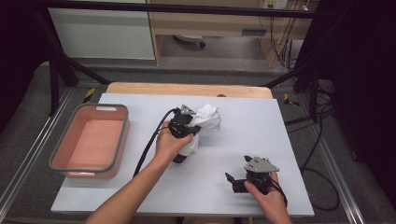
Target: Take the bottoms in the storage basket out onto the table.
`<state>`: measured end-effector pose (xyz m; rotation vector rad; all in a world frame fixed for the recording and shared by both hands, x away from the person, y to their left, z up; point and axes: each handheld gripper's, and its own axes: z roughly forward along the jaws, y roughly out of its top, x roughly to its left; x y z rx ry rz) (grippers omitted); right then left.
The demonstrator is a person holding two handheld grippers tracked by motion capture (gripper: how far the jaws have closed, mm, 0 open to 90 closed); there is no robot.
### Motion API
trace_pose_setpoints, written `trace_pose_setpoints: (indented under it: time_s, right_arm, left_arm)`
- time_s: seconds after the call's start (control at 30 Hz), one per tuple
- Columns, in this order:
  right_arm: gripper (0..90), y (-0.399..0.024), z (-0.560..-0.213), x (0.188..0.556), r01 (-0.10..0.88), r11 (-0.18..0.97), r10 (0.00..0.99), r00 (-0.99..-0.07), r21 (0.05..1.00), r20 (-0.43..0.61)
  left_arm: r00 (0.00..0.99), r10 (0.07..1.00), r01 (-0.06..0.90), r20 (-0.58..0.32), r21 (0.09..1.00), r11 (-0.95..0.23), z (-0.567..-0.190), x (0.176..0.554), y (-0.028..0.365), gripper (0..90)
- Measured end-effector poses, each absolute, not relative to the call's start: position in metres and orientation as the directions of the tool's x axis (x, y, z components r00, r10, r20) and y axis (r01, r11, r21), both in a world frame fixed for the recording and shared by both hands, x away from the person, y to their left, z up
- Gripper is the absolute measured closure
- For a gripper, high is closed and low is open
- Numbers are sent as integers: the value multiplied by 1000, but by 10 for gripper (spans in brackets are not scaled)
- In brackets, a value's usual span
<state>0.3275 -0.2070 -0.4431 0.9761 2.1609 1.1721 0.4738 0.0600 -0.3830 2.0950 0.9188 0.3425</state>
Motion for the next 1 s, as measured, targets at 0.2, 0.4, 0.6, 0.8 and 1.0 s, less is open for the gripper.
trace_pose_setpoints:
  time_s: [0.2, 0.4, 0.6, 0.8, 1.0]
  right_arm:
    - [55, -209, -442, 328, 356, 363, 785, -615, 861, -77]
    - [55, -208, -443, 328, 358, 367, 785, -615, 859, -78]
    - [56, -208, -443, 327, 357, 372, 783, -617, 857, -82]
    - [55, -208, -441, 324, 353, 362, 784, -617, 863, -76]
    - [54, -211, -442, 326, 358, 357, 789, -610, 863, -73]
  left_arm:
    - [708, 703, 497, -70, 756, -425, -389, 472, 54, 756]
    - [709, 701, 500, -72, 753, -428, -393, 474, 52, 754]
    - [714, 695, 505, -86, 750, -427, -397, 477, 50, 747]
    - [723, 686, 498, -74, 745, -444, -402, 478, 44, 745]
    - [726, 683, 498, -74, 742, -449, -402, 475, 40, 740]
